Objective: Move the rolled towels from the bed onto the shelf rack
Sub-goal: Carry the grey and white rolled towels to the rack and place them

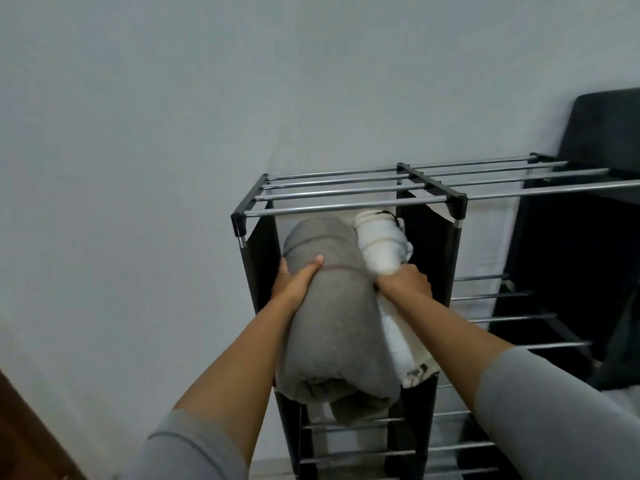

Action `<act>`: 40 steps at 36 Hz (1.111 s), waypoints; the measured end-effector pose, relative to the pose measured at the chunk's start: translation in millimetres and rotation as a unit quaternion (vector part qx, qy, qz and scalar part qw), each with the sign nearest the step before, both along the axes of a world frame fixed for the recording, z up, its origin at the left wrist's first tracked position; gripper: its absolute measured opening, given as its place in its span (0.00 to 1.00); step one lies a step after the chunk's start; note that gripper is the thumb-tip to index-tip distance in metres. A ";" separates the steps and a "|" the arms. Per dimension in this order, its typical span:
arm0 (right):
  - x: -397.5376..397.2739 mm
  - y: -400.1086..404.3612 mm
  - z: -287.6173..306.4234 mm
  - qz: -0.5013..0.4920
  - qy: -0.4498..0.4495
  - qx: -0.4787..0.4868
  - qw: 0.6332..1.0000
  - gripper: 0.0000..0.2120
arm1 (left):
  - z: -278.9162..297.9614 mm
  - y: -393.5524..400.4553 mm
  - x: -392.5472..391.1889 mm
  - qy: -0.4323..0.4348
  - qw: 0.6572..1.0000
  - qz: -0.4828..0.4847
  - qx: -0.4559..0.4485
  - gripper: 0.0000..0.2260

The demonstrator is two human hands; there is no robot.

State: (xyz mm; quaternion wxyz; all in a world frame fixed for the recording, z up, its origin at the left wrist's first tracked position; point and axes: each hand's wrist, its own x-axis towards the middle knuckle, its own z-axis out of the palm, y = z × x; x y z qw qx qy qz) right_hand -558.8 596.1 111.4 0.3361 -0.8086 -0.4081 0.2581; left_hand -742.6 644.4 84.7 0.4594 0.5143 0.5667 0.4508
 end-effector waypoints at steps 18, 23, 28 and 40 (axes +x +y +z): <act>3.9 36.8 -27.2 0.073 -0.140 -0.133 0.978 0.42 | -12.3 58.2 10.5 0.126 0.986 -0.038 -0.107 0.52; 5.9 40.1 -35.1 0.075 -0.164 -0.142 0.973 0.45 | -15.6 60.9 9.3 0.134 0.984 -0.038 -0.112 0.53; 7.5 36.2 -37.7 0.066 -0.162 -0.129 0.976 0.46 | -14.4 60.0 9.3 0.149 0.982 -0.036 -0.110 0.53; 13.3 -11.2 -30.2 0.112 -0.208 -0.017 0.972 0.41 | 11.6 12.0 31.5 0.258 0.966 -0.017 0.014 0.36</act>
